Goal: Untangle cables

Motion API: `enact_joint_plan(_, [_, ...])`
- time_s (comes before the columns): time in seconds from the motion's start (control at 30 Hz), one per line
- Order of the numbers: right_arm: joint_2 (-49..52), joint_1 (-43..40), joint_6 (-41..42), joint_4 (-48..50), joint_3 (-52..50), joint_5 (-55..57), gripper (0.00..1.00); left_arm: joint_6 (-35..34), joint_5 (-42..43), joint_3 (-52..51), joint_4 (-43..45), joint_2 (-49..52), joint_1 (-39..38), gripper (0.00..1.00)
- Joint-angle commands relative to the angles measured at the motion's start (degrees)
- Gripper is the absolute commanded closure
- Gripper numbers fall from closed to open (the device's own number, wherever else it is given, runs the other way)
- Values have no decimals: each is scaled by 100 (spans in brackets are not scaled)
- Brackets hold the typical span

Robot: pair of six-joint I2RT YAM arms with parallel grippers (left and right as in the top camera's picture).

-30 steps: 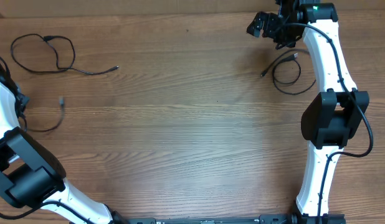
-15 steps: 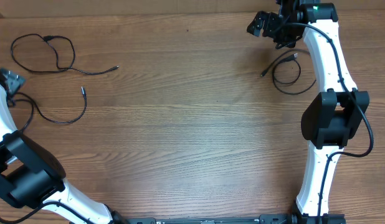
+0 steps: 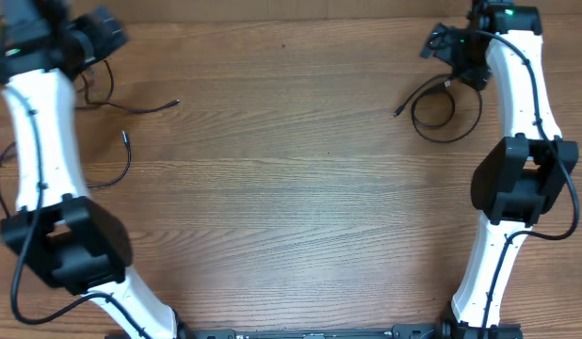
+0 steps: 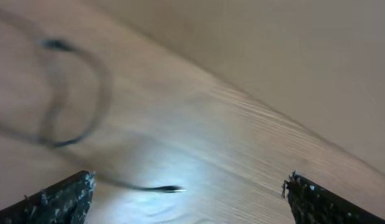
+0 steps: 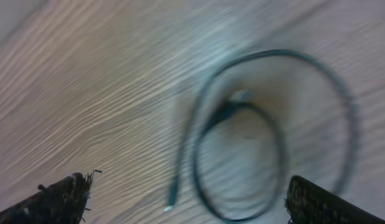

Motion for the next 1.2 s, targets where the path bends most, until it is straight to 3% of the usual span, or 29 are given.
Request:
enact_joint_plan(0.0, [-175,48,437,-125,-120,931,0,214,-387,129,120,-42,-400,0])
enact_joint_plan(0.17, [-173,-26,1580,-177,-741,1611,0,221,-452,129,258,-42,-826,0])
enact_joint_plan(0.6, [-170,-122,1602,503,-2299,1086,3,216,-446,129,280,-42,-1049,0])
enact_joint_plan(0.8, [-170,-170,1600,927,-3069,922,37,219,-452,129,291,-42,-1049,0])
enact_joint_plan(0.93, [-170,-92,1408,1296,-3464,280,81,219,-584,129,417,-42,-1038,0])
enact_joint_plan(1.0, [-170,48,1340,1445,-3609,-39,96,219,-734,129,503,-42,-1038,0])
enact_joint_plan(1.17, [-173,809,616,1851,-3521,-505,96,214,-1228,129,675,-42,-1038,0])
